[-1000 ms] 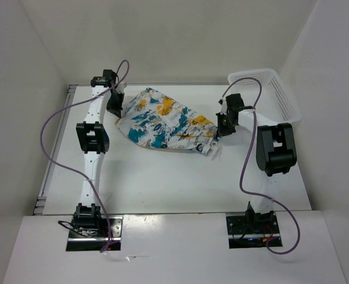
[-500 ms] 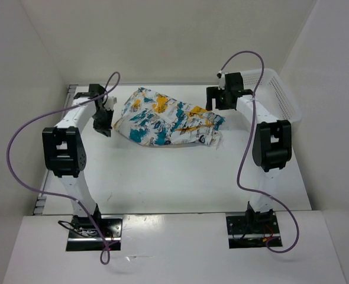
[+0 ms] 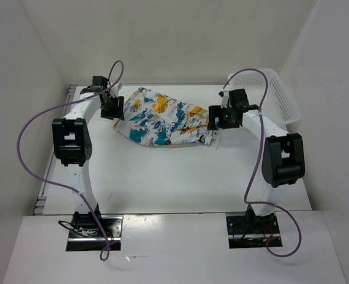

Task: Fold and stack the shorts
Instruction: Fold the shorts

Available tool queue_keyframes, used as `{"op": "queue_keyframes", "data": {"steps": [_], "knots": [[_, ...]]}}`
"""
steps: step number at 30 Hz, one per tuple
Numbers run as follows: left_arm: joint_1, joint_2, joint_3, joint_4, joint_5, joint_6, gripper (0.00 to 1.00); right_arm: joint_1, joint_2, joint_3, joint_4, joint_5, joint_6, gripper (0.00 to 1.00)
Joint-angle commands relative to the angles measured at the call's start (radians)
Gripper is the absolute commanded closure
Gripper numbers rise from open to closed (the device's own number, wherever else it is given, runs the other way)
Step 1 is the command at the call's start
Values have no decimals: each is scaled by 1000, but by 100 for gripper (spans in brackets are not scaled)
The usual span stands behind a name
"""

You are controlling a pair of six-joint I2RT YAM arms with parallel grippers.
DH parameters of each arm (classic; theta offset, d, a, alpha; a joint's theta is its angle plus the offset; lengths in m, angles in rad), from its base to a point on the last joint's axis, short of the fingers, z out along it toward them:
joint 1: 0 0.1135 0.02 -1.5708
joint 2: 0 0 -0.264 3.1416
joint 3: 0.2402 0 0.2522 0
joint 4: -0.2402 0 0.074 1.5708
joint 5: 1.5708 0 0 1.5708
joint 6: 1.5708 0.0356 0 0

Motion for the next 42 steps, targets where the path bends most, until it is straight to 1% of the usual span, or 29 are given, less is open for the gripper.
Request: {"op": "queue_keyframes", "data": {"steps": [1, 4, 6, 8, 9, 10, 13, 14, 17, 18, 19, 20, 21, 23, 25, 28, 30, 32, 33, 35, 36, 37, 40, 42], "knots": [[-17, 102, 109, 13, 52, 4, 34, -1, -23, -85, -20, -44, 58, 6], [-26, 149, 147, 13, 13, 4, 34, -1, 22, -94, 5, -56, 123, 6], [-26, 163, 147, 13, -2, 4, 34, -1, 50, -94, 5, -67, 152, 6], [-26, 174, 138, 13, -2, 4, 39, -1, 88, -82, 5, -76, 202, 6], [-26, 174, 126, 13, -2, 4, 44, -1, 101, -82, 5, -76, 219, 6], [-36, 174, 117, 13, -2, 4, 54, -1, 111, -82, 5, -87, 236, 6], [-36, 174, 81, 13, 9, 4, 69, -1, 144, -93, 5, -124, 275, 6], [-36, 174, 66, 13, 0, 4, 82, -1, 157, -93, 5, -137, 284, 6], [-36, 165, 35, 33, -10, 4, 98, 8, 196, -93, 31, -147, 305, 15], [-36, 154, 9, 46, -10, 4, 100, 8, 208, -93, 46, -147, 306, 23], [-36, 144, -11, 57, -10, 4, 100, 8, 220, -73, 47, -147, 315, 29], [-23, 131, -34, 68, -19, 4, 100, 8, 233, -44, 47, -147, 315, 39], [-23, 99, -55, 77, -28, 4, 100, 8, 252, -32, 56, -136, 315, 60], [4, 47, -112, 88, -28, 4, 100, 8, 262, -10, 56, -136, 315, 82], [19, 4, -146, 79, -28, 4, 100, 8, 250, -1, 56, -136, 306, 100], [30, -147, -268, 79, -37, 4, 100, 8, 198, -25, 47, -148, 261, 100], [30, -207, -351, 67, -37, 4, 100, -13, 148, -38, 37, -159, 217, 100], [30, -289, -394, 33, -28, 4, 100, -28, 112, -48, -5, -168, 162, 100], [30, -315, -417, 24, -39, 4, 100, -41, 66, -48, -22, -168, 96, 100], [30, -390, -489, 4, -84, 4, 100, -41, 21, -77, -85, -168, 30, 100], [30, -433, -531, -31, -101, 4, 100, -41, -28, -100, -131, -168, -18, 100], [30, -450, -548, -32, -111, 4, 100, -41, -49, -110, -159, -177, -41, 100], [20, -527, -618, -117, -123, 4, 100, -32, -129, -157, -228, -202, -86, 100], [20, -592, -660, -130, -103, 4, 99, -19, -174, -205, -237, -202, -113, 100]]}}
